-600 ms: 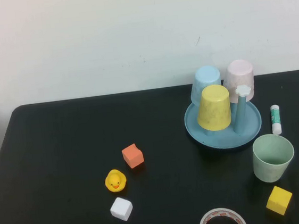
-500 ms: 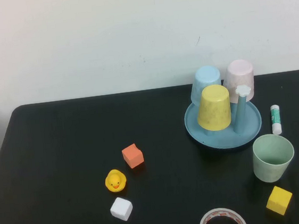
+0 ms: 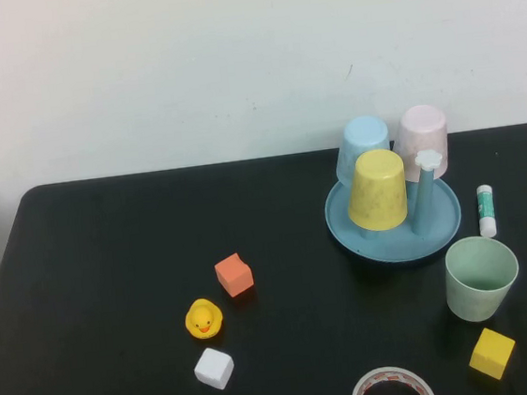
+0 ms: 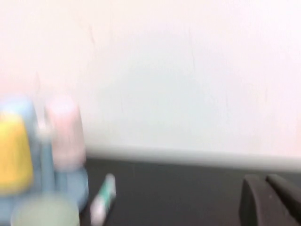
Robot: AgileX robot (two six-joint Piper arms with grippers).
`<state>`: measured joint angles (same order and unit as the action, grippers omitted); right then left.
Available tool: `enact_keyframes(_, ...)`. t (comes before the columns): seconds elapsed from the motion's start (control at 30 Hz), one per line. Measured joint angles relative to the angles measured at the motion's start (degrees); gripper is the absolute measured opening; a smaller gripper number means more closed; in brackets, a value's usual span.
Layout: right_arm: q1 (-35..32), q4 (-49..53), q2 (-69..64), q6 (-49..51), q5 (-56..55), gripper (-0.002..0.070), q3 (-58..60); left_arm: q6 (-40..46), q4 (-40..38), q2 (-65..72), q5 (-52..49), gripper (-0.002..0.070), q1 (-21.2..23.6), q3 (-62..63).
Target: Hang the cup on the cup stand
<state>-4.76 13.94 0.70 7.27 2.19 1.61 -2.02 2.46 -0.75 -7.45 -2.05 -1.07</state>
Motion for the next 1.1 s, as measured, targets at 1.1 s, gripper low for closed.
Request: enact_keyframes(1.1,0.0,2.29,-6.84,-7.27,8.62,-0.0001,-23.22,11.59,0.86,1.05,5.02,-0.0001,0.0,24.3)
